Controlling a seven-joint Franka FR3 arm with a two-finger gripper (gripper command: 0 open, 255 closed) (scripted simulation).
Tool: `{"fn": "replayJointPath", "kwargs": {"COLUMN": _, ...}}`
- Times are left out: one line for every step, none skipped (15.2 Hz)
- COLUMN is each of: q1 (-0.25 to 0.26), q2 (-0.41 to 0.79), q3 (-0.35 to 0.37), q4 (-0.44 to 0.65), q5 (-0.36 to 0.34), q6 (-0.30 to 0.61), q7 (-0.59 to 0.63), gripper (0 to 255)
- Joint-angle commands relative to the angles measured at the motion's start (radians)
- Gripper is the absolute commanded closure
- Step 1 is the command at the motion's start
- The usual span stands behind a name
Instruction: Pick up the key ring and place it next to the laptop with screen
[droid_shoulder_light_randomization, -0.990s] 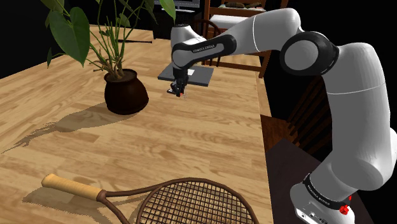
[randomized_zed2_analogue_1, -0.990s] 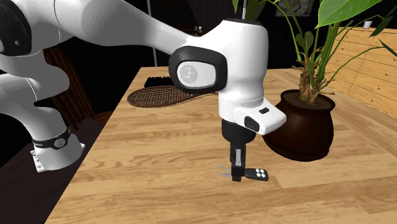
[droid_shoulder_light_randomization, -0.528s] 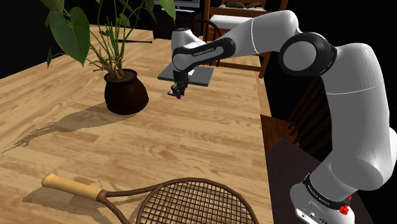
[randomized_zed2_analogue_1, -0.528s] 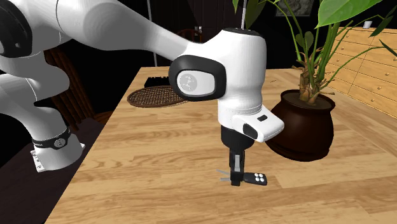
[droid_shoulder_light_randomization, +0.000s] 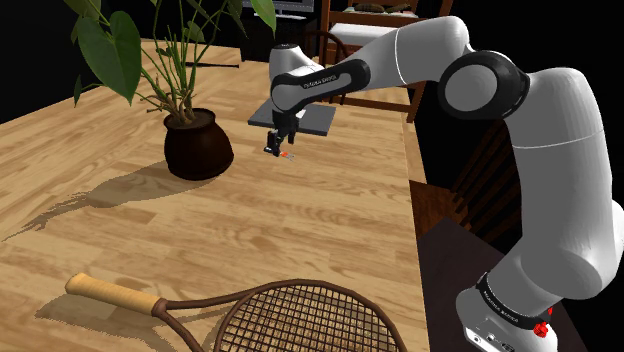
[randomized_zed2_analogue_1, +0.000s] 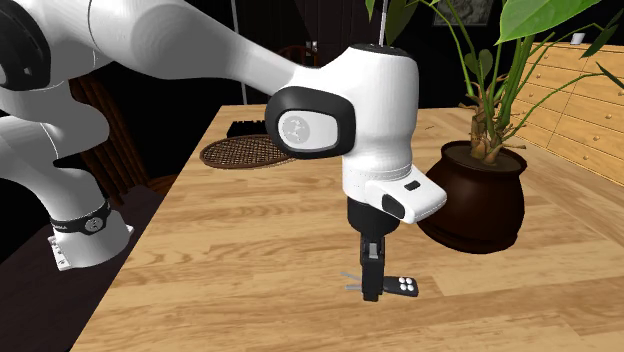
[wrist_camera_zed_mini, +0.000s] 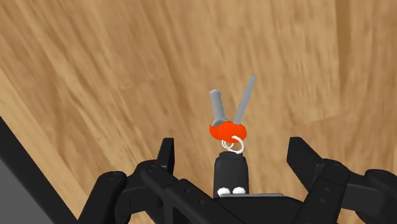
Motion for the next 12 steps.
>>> {"fn": "replayJointPath", "kwargs": {"q1": -0.001, "q2": -0.015, "q3": 0.003, "q4": 0.009, "q5": 0.004, "q6": -0.024, "q7": -0.003, "gripper": 0}}
{"fn": "replayJointPath", "kwargs": {"q1": -0.002, "q2": -0.029, "q3": 0.006, "q4": 0.021, "q5": 0.009, "q6": -0.049, "q7": -0.005, "gripper": 0}}
{"fn": "replayJointPath", "kwargs": {"q1": -0.002, "q2": -0.042, "q3": 0.008, "q4": 0.034, "q5": 0.013, "q6": -0.074, "q7": -0.008, "gripper": 0}}
{"fn": "replayJointPath", "kwargs": {"q1": -0.002, "q2": -0.051, "q3": 0.010, "q4": 0.046, "q5": 0.015, "q6": -0.095, "q7": -0.010, "gripper": 0}}
{"fn": "replayJointPath", "kwargs": {"q1": -0.002, "q2": -0.051, "q3": 0.010, "q4": 0.046, "q5": 0.016, "q6": -0.095, "q7": -0.010, "gripper": 0}}
{"fn": "replayJointPath", "kwargs": {"q1": -0.002, "q2": -0.051, "q3": 0.010, "q4": 0.046, "q5": 0.016, "q6": -0.095, "q7": -0.010, "gripper": 0}}
{"fn": "replayJointPath", "kwargs": {"q1": -0.002, "q2": -0.051, "q3": 0.010, "q4": 0.046, "q5": 0.016, "q6": -0.095, "q7": -0.010, "gripper": 0}}
{"fn": "replayJointPath", "kwargs": {"q1": -0.002, "q2": -0.051, "q3": 0.010, "q4": 0.046, "q5": 0.016, "q6": -0.095, "q7": -0.010, "gripper": 0}}
{"fn": "replayJointPath", "kwargs": {"q1": -0.002, "q2": -0.051, "q3": 0.010, "q4": 0.046, "q5": 0.016, "q6": -0.095, "q7": -0.010, "gripper": 0}}
{"fn": "replayJointPath", "kwargs": {"q1": -0.002, "q2": -0.051, "q3": 0.010, "q4": 0.046, "q5": 0.016, "q6": -0.095, "q7": -0.010, "gripper": 0}}
{"fn": "replayJointPath", "kwargs": {"q1": -0.002, "q2": -0.051, "q3": 0.010, "q4": 0.046, "q5": 0.016, "q6": -0.095, "q7": -0.010, "gripper": 0}}
{"fn": "replayJointPath", "kwargs": {"q1": -0.002, "q2": -0.051, "q3": 0.010, "q4": 0.046, "q5": 0.016, "q6": -0.095, "q7": -0.010, "gripper": 0}}
